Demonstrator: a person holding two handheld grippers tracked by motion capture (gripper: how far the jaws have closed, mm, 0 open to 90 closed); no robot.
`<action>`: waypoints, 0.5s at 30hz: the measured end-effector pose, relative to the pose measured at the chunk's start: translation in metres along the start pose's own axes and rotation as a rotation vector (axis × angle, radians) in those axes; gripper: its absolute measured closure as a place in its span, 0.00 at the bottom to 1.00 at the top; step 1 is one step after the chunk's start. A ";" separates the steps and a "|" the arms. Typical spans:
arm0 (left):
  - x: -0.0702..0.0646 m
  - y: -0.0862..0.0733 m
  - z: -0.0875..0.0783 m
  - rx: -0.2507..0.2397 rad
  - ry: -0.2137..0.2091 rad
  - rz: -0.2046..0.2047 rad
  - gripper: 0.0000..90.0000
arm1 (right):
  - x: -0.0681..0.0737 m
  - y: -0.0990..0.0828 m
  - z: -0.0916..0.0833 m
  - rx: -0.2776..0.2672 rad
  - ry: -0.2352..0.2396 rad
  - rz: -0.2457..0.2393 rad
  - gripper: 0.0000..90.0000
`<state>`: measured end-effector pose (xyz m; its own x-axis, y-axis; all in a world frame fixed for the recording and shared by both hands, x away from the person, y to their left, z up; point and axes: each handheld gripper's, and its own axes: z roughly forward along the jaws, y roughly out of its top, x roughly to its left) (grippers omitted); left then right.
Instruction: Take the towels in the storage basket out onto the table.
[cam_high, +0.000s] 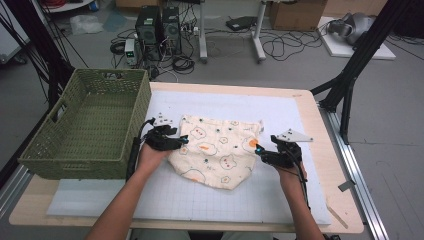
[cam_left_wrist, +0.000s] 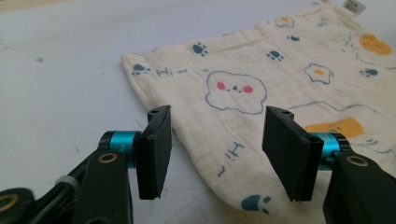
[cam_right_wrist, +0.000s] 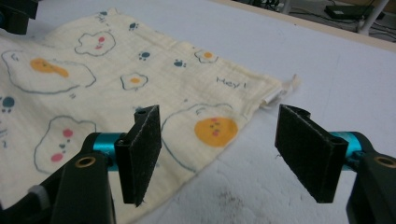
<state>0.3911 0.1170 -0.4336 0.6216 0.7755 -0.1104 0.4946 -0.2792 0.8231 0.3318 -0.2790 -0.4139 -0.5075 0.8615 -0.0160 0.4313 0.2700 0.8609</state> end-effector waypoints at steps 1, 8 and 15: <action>-0.002 -0.001 0.003 0.029 -0.007 0.017 0.45 | 0.000 -0.003 -0.002 0.003 -0.006 -0.003 0.34; -0.025 -0.003 0.018 0.121 0.002 0.192 0.75 | -0.004 -0.012 -0.020 -0.007 -0.007 0.015 0.31; -0.013 0.003 0.013 -0.021 0.121 0.033 0.95 | -0.004 -0.018 -0.018 0.016 0.007 0.040 0.32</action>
<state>0.3924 0.0991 -0.4365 0.5593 0.8288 -0.0161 0.4613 -0.2950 0.8367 0.3123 -0.2954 -0.4204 -0.4946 0.8688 0.0223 0.4634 0.2419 0.8525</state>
